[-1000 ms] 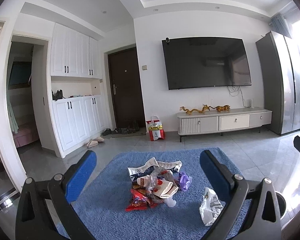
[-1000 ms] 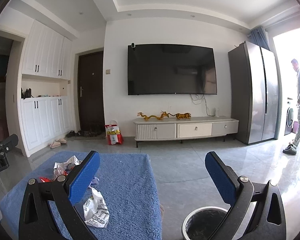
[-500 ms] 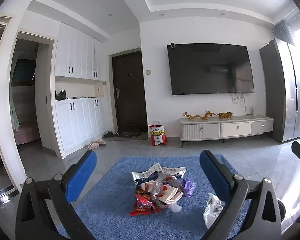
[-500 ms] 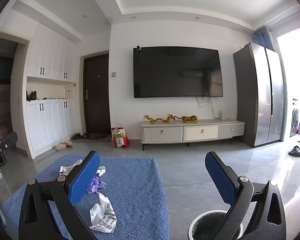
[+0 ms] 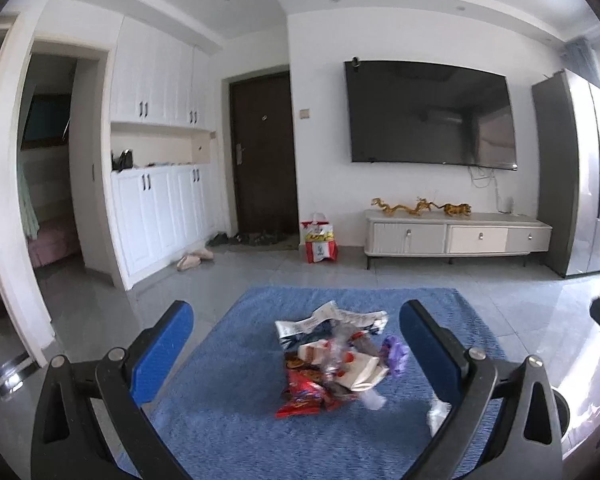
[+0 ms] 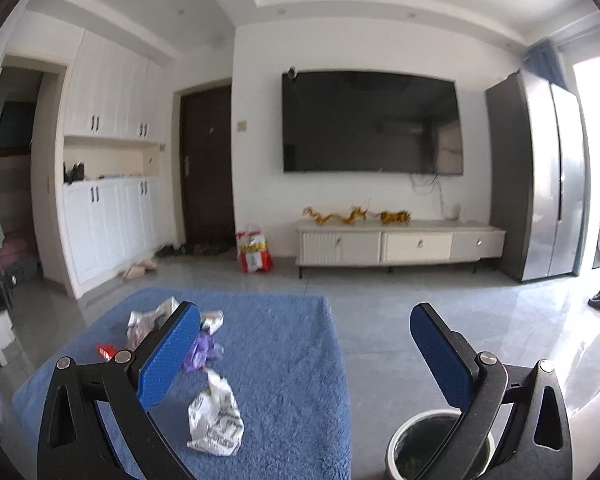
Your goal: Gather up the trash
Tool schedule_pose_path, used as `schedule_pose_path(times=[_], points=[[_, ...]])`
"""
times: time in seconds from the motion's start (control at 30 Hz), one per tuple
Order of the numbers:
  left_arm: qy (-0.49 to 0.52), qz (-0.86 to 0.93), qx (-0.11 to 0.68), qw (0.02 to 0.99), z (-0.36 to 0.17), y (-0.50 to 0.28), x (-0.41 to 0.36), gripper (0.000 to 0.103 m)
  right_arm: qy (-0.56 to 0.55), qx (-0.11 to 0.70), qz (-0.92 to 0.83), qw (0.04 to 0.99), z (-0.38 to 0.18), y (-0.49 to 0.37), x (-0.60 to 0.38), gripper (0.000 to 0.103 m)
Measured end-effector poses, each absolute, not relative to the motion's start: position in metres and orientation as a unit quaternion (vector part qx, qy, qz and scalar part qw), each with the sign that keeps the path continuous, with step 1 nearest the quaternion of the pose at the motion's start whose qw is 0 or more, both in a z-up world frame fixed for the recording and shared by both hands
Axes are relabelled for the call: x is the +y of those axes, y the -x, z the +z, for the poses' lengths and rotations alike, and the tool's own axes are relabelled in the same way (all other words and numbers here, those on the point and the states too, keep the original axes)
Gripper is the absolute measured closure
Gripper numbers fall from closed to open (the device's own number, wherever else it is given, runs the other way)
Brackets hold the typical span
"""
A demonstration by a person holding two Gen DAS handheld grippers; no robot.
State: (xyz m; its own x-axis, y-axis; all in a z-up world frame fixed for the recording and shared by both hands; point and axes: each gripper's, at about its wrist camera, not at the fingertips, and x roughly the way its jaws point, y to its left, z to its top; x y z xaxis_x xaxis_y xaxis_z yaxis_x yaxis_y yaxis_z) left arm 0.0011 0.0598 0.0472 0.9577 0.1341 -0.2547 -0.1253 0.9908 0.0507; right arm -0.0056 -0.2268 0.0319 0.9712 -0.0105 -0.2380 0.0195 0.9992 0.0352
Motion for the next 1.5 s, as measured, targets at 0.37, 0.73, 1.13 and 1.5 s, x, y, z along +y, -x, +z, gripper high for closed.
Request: schedule_pose_path(times=[0.37, 0.73, 1.13, 1.5], points=[[0.037, 0.005, 0.292, 0.956, -0.022, -0.053, 0.127, 0.0, -0.034, 0.258, 0.112, 0.959, -0.035, -0.064, -0.204, 0.001], [0.049, -0.065, 0.325, 0.942, -0.047, -0.105, 0.106, 0.001, -0.056, 0.376, 0.184, 0.906, -0.103, -0.117, -0.175, 0.012], [0.159, -0.065, 0.413, 0.895, -0.107, -0.165, 0.135, 0.052, -0.059, 0.415, 0.206, 0.884, -0.137, -0.155, -0.168, 0.036], [0.188, -0.044, 0.399, 0.897, -0.095, -0.148, 0.145, 0.088, -0.067, 0.406, 0.24, 0.879, -0.129, -0.144, -0.168, 0.095]])
